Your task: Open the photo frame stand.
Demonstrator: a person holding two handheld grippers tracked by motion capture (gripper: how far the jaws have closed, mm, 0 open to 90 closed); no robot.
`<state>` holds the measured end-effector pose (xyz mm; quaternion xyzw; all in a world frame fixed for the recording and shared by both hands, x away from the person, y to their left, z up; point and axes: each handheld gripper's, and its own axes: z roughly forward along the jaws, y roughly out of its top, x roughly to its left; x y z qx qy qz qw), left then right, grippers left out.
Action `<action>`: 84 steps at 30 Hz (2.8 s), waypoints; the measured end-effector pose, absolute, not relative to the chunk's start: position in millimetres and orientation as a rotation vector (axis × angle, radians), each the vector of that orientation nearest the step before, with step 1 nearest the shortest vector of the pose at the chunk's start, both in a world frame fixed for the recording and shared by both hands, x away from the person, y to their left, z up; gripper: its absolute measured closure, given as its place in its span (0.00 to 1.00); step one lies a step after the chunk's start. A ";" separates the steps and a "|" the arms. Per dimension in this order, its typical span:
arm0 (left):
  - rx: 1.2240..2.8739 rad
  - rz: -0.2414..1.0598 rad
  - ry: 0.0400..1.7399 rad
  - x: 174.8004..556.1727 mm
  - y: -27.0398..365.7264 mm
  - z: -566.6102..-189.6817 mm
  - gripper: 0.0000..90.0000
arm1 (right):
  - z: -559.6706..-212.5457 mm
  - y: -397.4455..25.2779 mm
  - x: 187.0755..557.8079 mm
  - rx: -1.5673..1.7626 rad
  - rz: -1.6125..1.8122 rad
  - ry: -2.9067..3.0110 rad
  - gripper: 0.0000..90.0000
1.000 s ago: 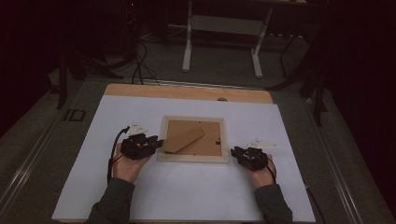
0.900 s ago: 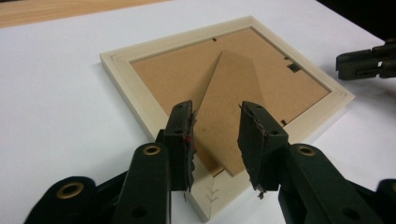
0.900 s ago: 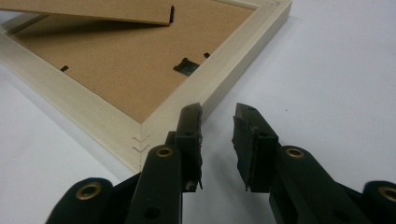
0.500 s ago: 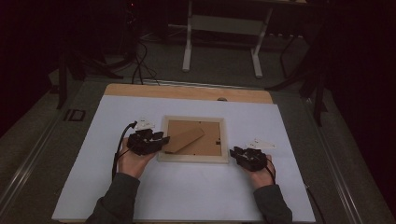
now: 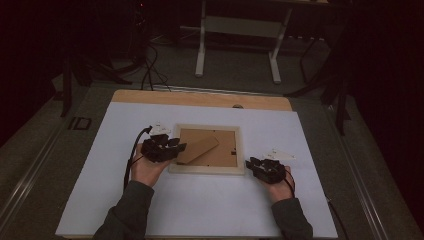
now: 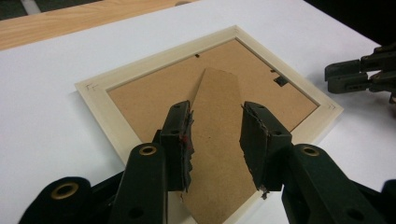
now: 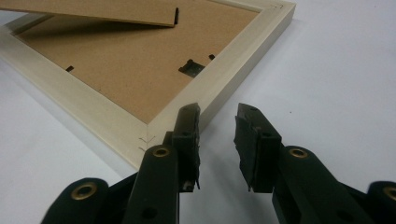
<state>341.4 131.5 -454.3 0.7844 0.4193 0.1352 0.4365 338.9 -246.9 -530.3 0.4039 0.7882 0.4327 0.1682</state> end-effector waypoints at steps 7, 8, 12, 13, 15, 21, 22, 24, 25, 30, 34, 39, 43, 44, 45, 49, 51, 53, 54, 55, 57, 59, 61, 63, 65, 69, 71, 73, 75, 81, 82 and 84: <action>1.950 0.320 1.038 346.3 129.0 -453.0 0.69 | -530.3 -247.5 338.8 1.148 1.233 2.245 0.77; 1.950 0.317 1.037 347.1 128.8 -453.0 0.69 | -530.4 -247.4 338.8 1.148 1.234 2.245 0.76; 1.961 0.306 1.032 350.5 128.2 -451.6 0.69 | -530.5 -247.0 338.8 1.145 1.233 2.250 0.76; 1.963 0.306 1.033 351.2 128.3 -451.2 0.69 | -530.5 -246.9 338.7 1.145 1.232 2.250 0.76; 1.965 0.301 1.030 352.7 128.6 -449.8 0.69 | -530.4 -246.9 338.7 1.146 1.232 2.249 0.76; 1.972 0.296 1.031 356.1 128.8 -446.4 0.67 | -530.4 -246.5 338.7 1.143 1.231 2.249 0.76; 1.974 0.297 1.032 356.6 128.6 -446.0 0.67 | -530.2 -246.4 338.7 1.139 1.232 2.249 0.76; 1.974 0.295 1.031 357.8 128.1 -445.2 0.67 | -529.8 -246.2 338.4 1.137 1.233 2.248 0.76; 1.974 0.296 1.028 358.6 127.8 -444.9 0.67 | -529.7 -246.2 338.4 1.137 1.234 2.248 0.76; 1.978 0.280 1.029 362.7 126.7 -444.6 0.67 | -529.4 -246.0 338.1 1.137 1.236 2.247 0.76; 1.976 0.268 1.045 366.4 126.6 -446.1 0.64 | -529.2 -245.7 338.2 1.133 1.236 2.250 0.76; 1.982 0.225 1.046 371.3 126.2 -448.5 0.62 | -529.3 -245.4 338.0 1.134 1.236 2.253 0.76; 1.992 0.207 1.044 375.0 125.6 -449.7 0.61 | -529.6 -245.2 338.1 1.134 1.233 2.255 0.76; 1.991 0.204 1.046 375.6 125.6 -450.0 0.61 | -529.6 -245.1 338.1 1.135 1.234 2.255 0.76; 1.994 0.199 1.046 376.6 125.7 -450.4 0.61 | -529.6 -245.1 338.1 1.134 1.234 2.255 0.76; 2.003 0.198 1.048 379.3 124.7 -452.1 0.59 | -529.7 -245.2 338.2 1.135 1.233 2.255 0.76; 2.007 0.201 1.050 380.2 123.8 -452.3 0.59 | -529.7 -245.3 338.2 1.136 1.233 2.256 0.76; 2.012 0.201 1.049 380.9 123.5 -452.3 0.59 | -529.7 -245.4 338.3 1.135 1.233 2.256 0.76; 2.019 0.207 1.047 382.2 122.9 -452.3 0.59 | -529.8 -245.3 338.3 1.134 1.232 2.256 0.76; 2.023 0.209 1.049 382.7 122.5 -452.3 0.59 | -529.7 -245.1 338.2 1.131 1.233 2.257 0.76; 2.029 0.213 1.050 384.1 122.3 -452.8 0.59 | -529.7 -245.1 338.2 1.131 1.234 2.257 0.76; 2.034 0.209 1.051 385.5 122.5 -453.6 0.60 | -529.6 -245.1 338.1 1.130 1.234 2.257 0.76; 2.037 0.206 1.055 386.9 122.3 -454.7 0.60 | -529.5 -245.1 338.2 1.129 1.234 2.257 0.76; 2.038 0.198 1.062 388.2 121.9 -456.0 0.60 | -529.5 -245.0 338.1 1.128 1.236 2.257 0.76; 2.041 0.195 1.062 389.4 120.7 -457.4 0.62 | -529.6 -244.9 338.1 1.129 1.236 2.258 0.76; 2.049 0.188 1.071 392.5 119.1 -460.7 0.63 | -529.7 -244.8 338.2 1.128 1.237 2.258 0.76; 2.051 0.182 1.078 394.1 118.9 -462.1 0.63 | -529.5 -245.2 338.2 1.128 1.237 2.258 0.76; 2.061 0.179 1.088 395.6 118.5 -463.4 0.64 | -529.5 -245.5 338.2 1.130 1.236 2.257 0.76; 2.063 0.165 1.098 397.4 118.6 -464.7 0.64 | -529.5 -245.6 338.2 1.130 1.236 2.258 0.76; 2.065 0.148 1.113 400.6 118.5 -468.1 0.63 | -529.4 -245.6 338.2 1.128 1.237 2.259 0.76; 2.065 0.146 1.116 401.1 118.5 -468.7 0.63 | -529.4 -245.6 338.2 1.129 1.238 2.258 0.76; 2.062 0.135 1.116 402.1 118.6 -469.9 0.62 | -529.4 -245.7 338.2 1.131 1.239 2.258 0.76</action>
